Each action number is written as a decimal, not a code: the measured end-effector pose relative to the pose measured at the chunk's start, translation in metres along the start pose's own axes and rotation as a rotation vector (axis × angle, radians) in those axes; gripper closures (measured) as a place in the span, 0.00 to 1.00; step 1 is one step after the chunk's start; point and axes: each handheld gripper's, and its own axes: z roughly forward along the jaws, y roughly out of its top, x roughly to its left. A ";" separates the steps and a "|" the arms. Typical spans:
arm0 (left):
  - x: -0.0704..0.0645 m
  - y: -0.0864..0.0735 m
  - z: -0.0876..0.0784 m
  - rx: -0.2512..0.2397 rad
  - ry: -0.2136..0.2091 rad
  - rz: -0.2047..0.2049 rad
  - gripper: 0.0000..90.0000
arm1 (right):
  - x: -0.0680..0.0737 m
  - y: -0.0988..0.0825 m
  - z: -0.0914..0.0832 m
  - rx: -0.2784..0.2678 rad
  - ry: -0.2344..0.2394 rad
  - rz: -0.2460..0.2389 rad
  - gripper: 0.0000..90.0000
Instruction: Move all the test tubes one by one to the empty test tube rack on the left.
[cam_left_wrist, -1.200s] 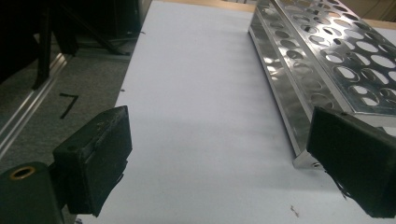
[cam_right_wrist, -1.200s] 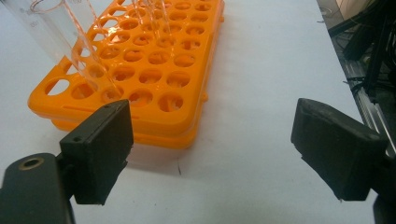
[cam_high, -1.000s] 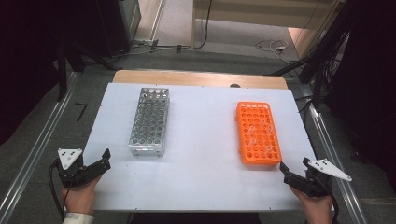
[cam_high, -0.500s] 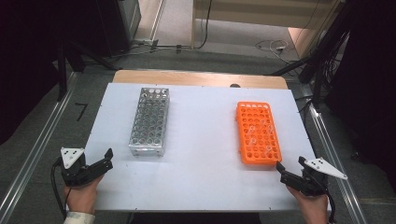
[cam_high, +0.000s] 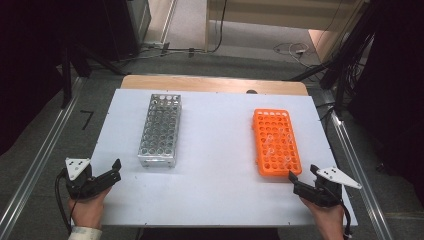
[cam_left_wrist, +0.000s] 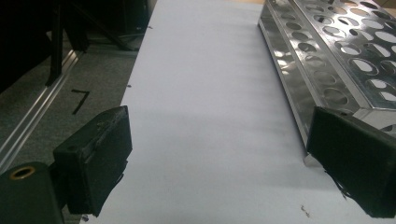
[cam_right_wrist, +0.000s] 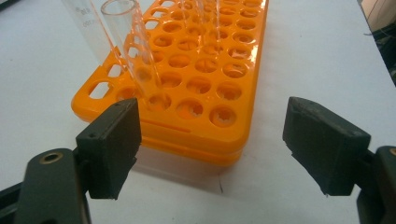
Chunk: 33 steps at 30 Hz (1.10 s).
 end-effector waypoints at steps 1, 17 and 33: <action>0.000 0.000 0.000 0.000 0.000 0.001 0.07 | 0.002 0.000 0.001 0.000 0.004 -0.001 0.21; -0.001 0.000 0.002 0.006 0.002 0.003 0.07 | 0.018 0.007 0.016 -0.010 0.062 -0.046 0.42; 0.000 0.000 0.001 0.002 -0.002 -0.005 0.07 | 0.027 0.010 0.031 -0.008 0.076 -0.067 0.73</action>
